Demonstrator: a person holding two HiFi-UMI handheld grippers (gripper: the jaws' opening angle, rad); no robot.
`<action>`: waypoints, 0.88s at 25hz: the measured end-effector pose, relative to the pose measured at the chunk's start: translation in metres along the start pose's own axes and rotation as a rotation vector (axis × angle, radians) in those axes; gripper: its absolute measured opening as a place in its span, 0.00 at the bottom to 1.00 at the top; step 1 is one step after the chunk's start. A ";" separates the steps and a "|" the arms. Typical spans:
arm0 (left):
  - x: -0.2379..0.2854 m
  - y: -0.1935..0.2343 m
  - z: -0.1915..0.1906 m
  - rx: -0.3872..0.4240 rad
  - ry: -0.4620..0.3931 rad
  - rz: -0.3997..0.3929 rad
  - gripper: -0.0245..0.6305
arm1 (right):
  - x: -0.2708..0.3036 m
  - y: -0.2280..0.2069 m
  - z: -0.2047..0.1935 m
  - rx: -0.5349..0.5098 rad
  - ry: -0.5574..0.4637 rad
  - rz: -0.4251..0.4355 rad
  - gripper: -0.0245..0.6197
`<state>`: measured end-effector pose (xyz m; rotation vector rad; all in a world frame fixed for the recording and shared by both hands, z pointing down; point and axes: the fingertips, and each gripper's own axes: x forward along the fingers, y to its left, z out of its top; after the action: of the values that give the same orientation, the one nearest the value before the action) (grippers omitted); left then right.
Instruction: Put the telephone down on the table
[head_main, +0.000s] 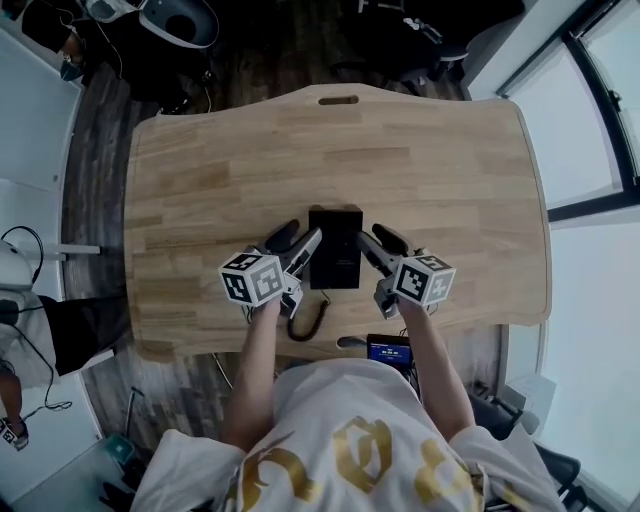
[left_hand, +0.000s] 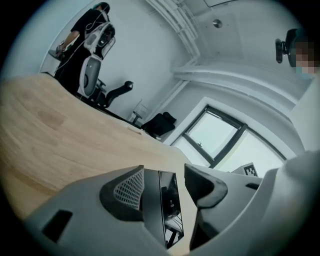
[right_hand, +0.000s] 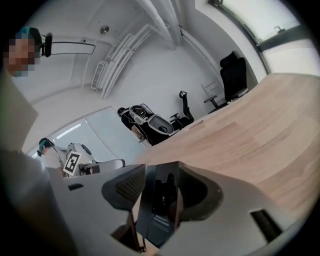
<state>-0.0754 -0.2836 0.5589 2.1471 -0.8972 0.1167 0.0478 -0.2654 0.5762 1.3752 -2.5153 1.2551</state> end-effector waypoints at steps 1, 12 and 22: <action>-0.003 -0.007 0.001 0.033 -0.004 -0.004 0.39 | -0.005 0.004 0.002 -0.010 -0.022 0.002 0.35; -0.042 -0.056 0.003 0.227 -0.104 0.050 0.07 | -0.059 0.046 0.007 -0.169 -0.148 -0.038 0.07; -0.079 -0.074 -0.006 0.308 -0.146 0.132 0.05 | -0.095 0.074 0.003 -0.338 -0.194 -0.159 0.06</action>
<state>-0.0860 -0.2024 0.4880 2.4022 -1.1694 0.1764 0.0544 -0.1791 0.4920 1.6326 -2.5194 0.6605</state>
